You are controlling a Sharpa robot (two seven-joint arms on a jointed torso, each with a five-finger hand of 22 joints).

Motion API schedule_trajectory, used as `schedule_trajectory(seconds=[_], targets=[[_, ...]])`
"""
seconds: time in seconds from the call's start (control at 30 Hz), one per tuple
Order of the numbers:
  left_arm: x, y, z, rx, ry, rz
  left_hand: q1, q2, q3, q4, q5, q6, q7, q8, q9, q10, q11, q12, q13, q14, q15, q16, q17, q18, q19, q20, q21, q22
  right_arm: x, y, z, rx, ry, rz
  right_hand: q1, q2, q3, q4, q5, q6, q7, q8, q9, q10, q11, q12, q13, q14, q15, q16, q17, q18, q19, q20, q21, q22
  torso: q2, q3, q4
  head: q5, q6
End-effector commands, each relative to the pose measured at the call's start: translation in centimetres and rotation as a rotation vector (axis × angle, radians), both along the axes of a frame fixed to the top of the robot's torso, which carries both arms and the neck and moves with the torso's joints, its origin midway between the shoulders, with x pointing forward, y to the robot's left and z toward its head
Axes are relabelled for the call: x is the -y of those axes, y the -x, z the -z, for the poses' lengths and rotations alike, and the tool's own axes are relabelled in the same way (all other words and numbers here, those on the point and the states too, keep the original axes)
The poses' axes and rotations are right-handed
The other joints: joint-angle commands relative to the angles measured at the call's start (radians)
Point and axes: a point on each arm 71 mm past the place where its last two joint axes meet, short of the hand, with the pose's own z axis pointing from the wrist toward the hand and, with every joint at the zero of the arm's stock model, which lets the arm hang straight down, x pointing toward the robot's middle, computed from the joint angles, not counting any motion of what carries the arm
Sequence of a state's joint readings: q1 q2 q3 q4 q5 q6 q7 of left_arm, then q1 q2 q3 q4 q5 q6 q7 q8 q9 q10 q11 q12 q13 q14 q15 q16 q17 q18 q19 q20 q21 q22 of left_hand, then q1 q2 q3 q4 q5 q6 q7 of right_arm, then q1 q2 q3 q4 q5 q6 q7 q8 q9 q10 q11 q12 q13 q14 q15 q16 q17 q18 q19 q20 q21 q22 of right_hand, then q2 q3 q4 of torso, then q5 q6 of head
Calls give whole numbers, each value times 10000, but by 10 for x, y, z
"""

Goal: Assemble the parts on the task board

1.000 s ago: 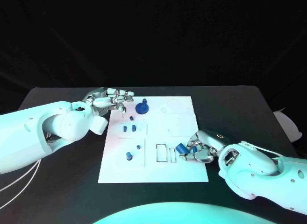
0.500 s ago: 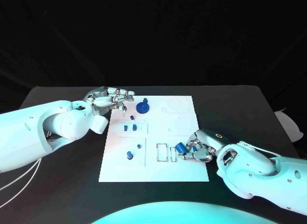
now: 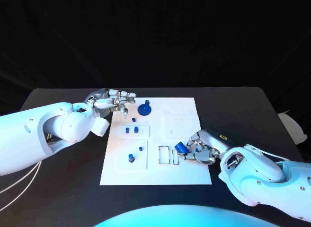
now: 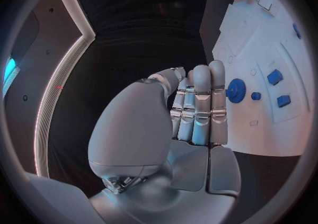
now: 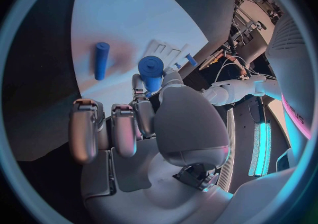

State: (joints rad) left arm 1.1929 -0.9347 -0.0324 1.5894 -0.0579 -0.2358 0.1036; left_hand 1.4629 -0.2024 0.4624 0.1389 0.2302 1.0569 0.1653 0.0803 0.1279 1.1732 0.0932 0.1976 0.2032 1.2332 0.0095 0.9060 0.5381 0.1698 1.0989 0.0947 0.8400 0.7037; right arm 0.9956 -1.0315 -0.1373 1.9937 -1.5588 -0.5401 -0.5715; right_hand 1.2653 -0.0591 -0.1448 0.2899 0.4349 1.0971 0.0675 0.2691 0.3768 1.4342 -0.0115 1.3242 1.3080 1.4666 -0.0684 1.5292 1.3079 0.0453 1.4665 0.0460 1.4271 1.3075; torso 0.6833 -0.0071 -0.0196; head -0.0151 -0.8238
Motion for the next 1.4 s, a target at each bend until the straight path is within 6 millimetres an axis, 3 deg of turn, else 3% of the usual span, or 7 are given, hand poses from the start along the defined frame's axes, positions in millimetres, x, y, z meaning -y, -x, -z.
schedule_trajectory(seconds=[0.03, 0.4, 0.6, 0.93, 1.33, 1.4], targets=[[4, 1, -1, -5, 137, 216, -17, 96, -47, 13, -3, -9, 42, -19, -15, -52, -20, 35, 9, -67, 10, -34, -8, 146, -44, 40, -30, -7, -2, 0, -7, 318, -393, 237, 58, 57, -49, 1, 102, 112, -82, 48, 41, 81, -19, 77, 368, 889, -47, 53, 1904, -167, 516, -57, 47, 2260, -6, -17, 16, -32, 27], [4, 1, -1, -4, 148, 241, -20, 102, -49, 14, -1, -13, 41, -18, -19, -63, -21, 42, 11, -71, 11, -33, -11, 147, -44, 41, -37, -11, -23, -2, -4, -162, -521, -235, -55, 123, -119, 27, 188, 123, -86, 43, 90, 91, -27, 67, 375, 890, -59, 57, 1912, -165, 510, -72, 34, 2256, 9, -12, 17, 13, 25], [5, 1, -1, -10, 158, 273, -20, 102, -49, 14, -1, -13, 41, -18, -19, -63, -21, 42, 11, -71, 11, -33, -11, 147, -44, 41, -37, -11, -34, -4, 2, -581, -458, -479, -368, 223, -287, 33, 18, 160, -109, 52, 181, 107, -42, 59, 395, 887, -70, 55, 1906, -158, 496, -85, 2, 2247, 15, -10, 12, 54, 9], [5, 2, -1, -15, 163, 288, -20, 102, -49, 14, -1, -13, 41, -18, -19, -63, -21, 42, 11, -71, 11, -33, -11, 147, -44, 41, -37, -11, -40, -9, 9, -996, -259, -567, -775, 382, -476, 38, -220, 262, -163, 117, 323, 135, -82, 57, 429, 884, -100, 50, 1899, -155, 490, -108, -8, 2243, 12, -1, 4, 87, -24], [5, 2, -1, -32, 165, 313, -20, 102, -49, 14, -1, -13, 41, -18, -19, -63, -21, 42, 11, -71, 11, -33, -11, 147, -44, 41, -37, -11, -42, -12, 13, -1091, -199, -559, -878, 393, -546, 32, -296, 307, -191, 160, 387, 149, -104, 63, 448, 884, -117, 51, 1902, -153, 485, -122, -18, 2240, 18, -5, 8, 95, -62], [5, 2, -1, -37, 166, 323, -20, 102, -49, 14, -1, -13, 41, -18, -19, -63, -21, 42, 11, -71, 11, -33, -11, 147, -44, 41, -37, -11, -42, -13, 13, -1090, -194, -550, -965, 395, -604, 30, -534, 309, -200, 180, 434, 148, -115, 46, 444, 883, -128, 48, 1897, -152, 484, -133, -20, 2240, 17, -8, 12, 92, -58]])
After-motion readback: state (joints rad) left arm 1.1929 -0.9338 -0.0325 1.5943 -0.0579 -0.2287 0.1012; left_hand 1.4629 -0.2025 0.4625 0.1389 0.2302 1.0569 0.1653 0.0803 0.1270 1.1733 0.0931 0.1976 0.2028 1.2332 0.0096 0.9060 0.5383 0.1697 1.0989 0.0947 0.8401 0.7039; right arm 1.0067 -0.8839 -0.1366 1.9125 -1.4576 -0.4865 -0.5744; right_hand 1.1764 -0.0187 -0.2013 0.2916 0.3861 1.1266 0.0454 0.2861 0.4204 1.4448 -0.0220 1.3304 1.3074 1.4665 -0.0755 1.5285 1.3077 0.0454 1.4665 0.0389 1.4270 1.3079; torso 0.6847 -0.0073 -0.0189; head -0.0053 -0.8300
